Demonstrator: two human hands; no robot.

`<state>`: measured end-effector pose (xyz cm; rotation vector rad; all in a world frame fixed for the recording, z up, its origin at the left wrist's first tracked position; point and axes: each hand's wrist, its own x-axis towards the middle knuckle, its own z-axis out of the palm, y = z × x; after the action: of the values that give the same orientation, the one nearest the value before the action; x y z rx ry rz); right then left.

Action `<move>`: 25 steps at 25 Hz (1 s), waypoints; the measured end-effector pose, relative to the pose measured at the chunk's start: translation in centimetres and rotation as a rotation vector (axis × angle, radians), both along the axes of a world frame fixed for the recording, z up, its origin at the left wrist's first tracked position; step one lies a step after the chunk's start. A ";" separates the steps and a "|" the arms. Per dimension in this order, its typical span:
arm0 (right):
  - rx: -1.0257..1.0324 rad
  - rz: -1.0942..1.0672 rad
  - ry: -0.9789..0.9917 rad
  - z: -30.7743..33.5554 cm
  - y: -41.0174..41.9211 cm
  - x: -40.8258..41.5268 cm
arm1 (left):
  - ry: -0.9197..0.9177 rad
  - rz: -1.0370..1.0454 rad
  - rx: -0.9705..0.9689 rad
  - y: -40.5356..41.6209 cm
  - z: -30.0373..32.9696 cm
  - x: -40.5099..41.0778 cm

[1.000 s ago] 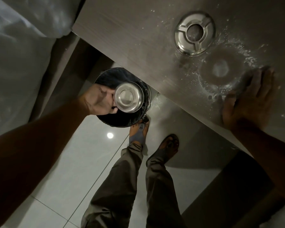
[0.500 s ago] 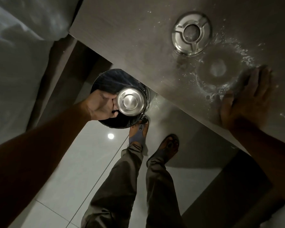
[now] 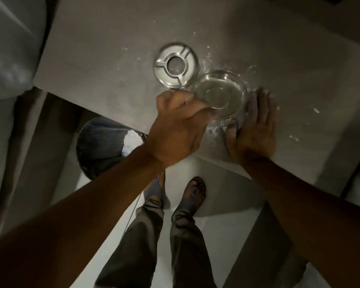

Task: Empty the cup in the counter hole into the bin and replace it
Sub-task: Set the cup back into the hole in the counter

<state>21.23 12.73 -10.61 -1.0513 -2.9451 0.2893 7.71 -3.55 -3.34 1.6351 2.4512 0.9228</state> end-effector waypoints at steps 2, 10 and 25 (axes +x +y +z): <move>0.009 0.011 0.010 0.0 -0.2 -0.3 | 0.066 -0.031 -0.097 1.7 -1.7 -0.7; 0.008 0.015 -0.015 0.0 0.2 0.1 | 0.155 -0.186 -0.175 2.8 -4.7 -2.4; 0.011 0.015 -0.001 0.0 0.3 0.1 | -0.267 0.378 -0.152 3.0 -3.5 -6.6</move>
<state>21.34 13.03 -10.64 -1.0284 -2.9538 0.2730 1.15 -0.51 -6.88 0.9491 2.6024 0.8946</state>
